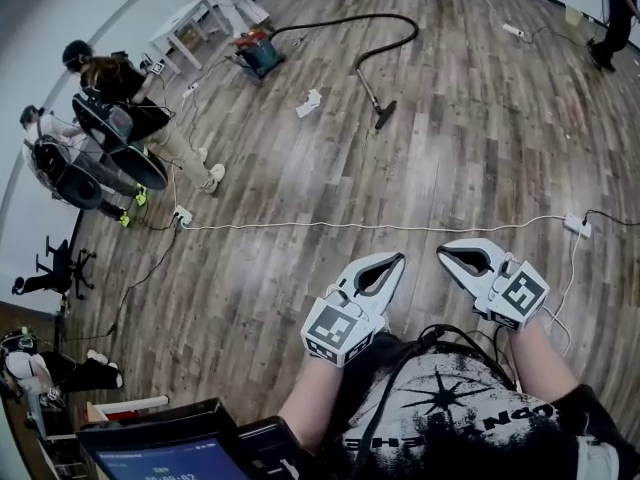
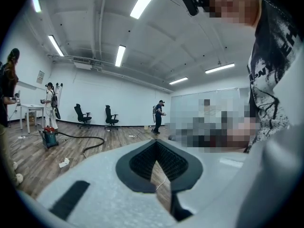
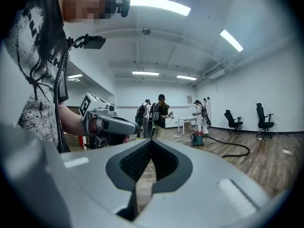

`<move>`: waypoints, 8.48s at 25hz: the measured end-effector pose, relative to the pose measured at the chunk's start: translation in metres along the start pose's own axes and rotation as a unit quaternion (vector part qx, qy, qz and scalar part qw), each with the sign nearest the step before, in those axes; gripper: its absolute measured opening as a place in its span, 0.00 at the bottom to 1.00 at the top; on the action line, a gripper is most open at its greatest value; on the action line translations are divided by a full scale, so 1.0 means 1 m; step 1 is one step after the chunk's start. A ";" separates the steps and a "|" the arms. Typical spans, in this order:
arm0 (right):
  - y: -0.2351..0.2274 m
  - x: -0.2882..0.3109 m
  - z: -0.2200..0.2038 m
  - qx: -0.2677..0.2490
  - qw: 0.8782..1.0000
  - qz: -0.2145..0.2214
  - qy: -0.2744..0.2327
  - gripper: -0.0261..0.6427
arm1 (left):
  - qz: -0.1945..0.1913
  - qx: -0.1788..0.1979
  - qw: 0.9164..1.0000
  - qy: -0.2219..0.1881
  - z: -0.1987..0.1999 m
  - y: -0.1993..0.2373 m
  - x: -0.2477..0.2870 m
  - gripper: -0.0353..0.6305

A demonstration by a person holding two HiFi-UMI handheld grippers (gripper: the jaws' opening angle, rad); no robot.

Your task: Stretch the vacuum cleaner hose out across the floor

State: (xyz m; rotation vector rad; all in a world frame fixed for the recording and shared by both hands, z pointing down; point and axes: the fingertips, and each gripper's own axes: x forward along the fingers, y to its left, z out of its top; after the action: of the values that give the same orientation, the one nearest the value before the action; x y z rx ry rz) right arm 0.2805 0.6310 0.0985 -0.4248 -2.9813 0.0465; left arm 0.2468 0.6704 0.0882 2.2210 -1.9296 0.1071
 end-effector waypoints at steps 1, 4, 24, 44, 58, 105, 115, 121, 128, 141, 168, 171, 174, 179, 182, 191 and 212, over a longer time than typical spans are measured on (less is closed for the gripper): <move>-0.005 0.010 -0.002 0.001 1.000 -0.006 0.001 0.04 | -0.004 0.001 1.000 0.000 0.002 0.012 -0.001 0.06; -0.021 0.046 0.002 0.001 1.000 -0.013 -0.004 0.04 | -0.007 0.004 1.000 0.000 0.007 0.052 -0.005 0.06; -0.082 0.203 0.011 -0.006 0.998 -0.063 0.028 0.04 | -0.046 -0.038 0.998 -0.022 -0.002 0.231 -0.018 0.06; -0.247 0.256 0.060 -0.034 0.999 0.012 -0.030 0.04 | -0.002 -0.034 0.999 -0.007 0.040 0.325 0.108 0.06; -0.406 0.249 0.069 -0.028 0.999 0.024 -0.032 0.04 | 0.013 -0.014 1.000 0.002 0.088 0.392 0.244 0.06; -0.682 0.533 0.096 -0.013 0.996 -0.087 0.024 0.04 | -0.085 -0.025 0.996 -0.006 0.128 0.776 0.387 0.06; -0.787 0.570 0.104 -0.009 0.999 -0.044 0.022 0.04 | -0.034 -0.034 0.999 0.000 0.149 0.847 0.458 0.06; -0.878 0.579 0.115 -0.008 1.000 -0.022 0.016 0.04 | -0.006 -0.036 0.999 -0.008 0.173 0.891 0.527 0.06; -0.969 0.573 0.120 -0.017 0.999 -0.016 0.023 0.04 | 0.006 -0.032 0.999 -0.008 0.190 0.924 0.602 0.06; -1.033 0.612 0.128 -0.022 0.999 0.002 0.037 0.04 | 0.015 -0.028 0.999 -0.009 0.208 0.982 0.651 0.06; -1.184 0.801 0.067 0.080 0.990 -0.077 0.088 0.04 | -0.065 -0.082 0.993 0.054 0.161 1.210 0.714 0.06; -1.198 0.803 0.024 0.107 0.986 -0.063 0.110 0.05 | -0.045 -0.095 0.993 0.057 0.139 1.209 0.728 0.06; -1.200 0.816 -0.038 0.115 0.982 -0.050 0.144 0.05 | -0.029 -0.113 0.991 0.061 0.103 1.209 0.729 0.06; -1.199 0.840 -0.169 0.128 0.969 -0.025 0.208 0.08 | -0.017 -0.121 0.990 0.069 0.028 1.215 0.743 0.06; -1.203 0.851 -0.251 0.122 0.962 -0.022 0.244 0.11 | -0.017 -0.113 0.992 0.054 -0.013 1.222 0.763 0.06; -1.222 0.875 -0.540 0.133 0.906 -0.017 0.401 0.34 | -0.030 -0.067 0.996 0.048 -0.150 1.237 0.832 0.06; -1.232 0.907 -0.857 0.239 0.803 -0.159 0.522 0.37 | 0.045 -0.138 0.980 0.134 -0.328 1.223 0.804 0.06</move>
State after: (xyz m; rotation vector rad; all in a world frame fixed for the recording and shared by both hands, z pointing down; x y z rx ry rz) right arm -0.8092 -0.2871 1.1203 0.1203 -1.8013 0.3815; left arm -0.8179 -0.2057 0.6789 1.8395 -1.7769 0.1361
